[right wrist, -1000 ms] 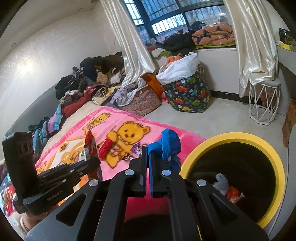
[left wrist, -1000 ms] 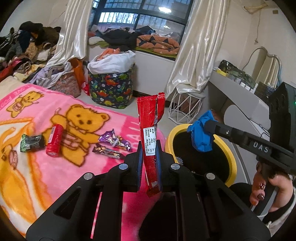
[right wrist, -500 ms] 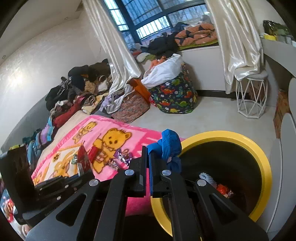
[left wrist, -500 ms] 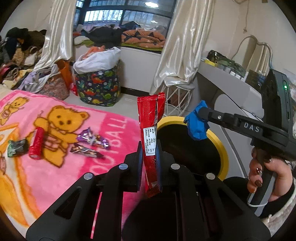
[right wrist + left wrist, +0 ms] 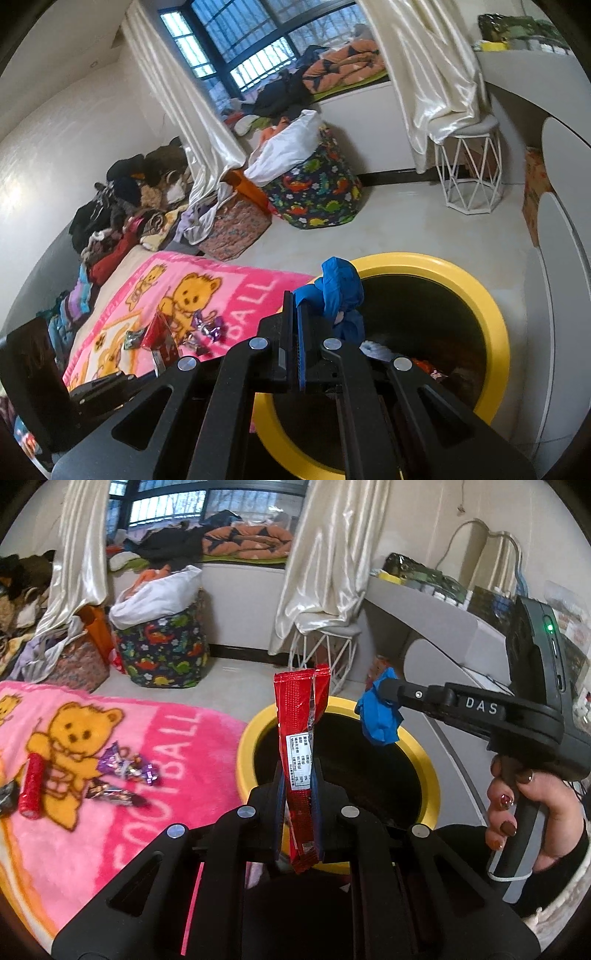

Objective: Collect trash
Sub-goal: 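Carry the blue cloth and red wrapper over the yellow bin with both tools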

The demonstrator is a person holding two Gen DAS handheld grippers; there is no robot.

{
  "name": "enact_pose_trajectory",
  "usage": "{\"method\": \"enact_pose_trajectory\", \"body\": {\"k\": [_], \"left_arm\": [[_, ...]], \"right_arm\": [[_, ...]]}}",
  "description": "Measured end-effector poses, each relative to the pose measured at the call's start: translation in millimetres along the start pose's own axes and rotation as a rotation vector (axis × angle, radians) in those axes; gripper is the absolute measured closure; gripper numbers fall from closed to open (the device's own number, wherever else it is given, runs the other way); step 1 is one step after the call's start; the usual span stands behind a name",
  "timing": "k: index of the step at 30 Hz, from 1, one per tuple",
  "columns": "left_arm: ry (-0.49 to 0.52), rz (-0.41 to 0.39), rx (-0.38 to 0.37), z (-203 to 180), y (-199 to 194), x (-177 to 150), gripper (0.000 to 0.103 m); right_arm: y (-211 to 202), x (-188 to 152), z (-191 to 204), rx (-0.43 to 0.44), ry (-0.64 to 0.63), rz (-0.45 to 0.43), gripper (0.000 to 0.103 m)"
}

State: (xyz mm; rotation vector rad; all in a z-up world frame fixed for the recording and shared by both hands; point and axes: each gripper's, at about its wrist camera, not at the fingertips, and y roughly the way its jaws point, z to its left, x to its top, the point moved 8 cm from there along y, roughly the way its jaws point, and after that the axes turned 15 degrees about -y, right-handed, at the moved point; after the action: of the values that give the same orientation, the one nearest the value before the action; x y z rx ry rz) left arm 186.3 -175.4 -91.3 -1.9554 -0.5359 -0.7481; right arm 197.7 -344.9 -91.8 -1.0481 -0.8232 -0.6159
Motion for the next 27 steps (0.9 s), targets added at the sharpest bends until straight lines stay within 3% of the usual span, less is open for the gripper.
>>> {"method": "enact_pose_trajectory", "body": {"k": [27], "left_arm": [[0.047, 0.155, -0.029, -22.6, 74.0, -13.7, 0.095]], "right_arm": [[9.5, -18.5, -38.8, -0.048, 0.091, 0.042, 0.1]]}}
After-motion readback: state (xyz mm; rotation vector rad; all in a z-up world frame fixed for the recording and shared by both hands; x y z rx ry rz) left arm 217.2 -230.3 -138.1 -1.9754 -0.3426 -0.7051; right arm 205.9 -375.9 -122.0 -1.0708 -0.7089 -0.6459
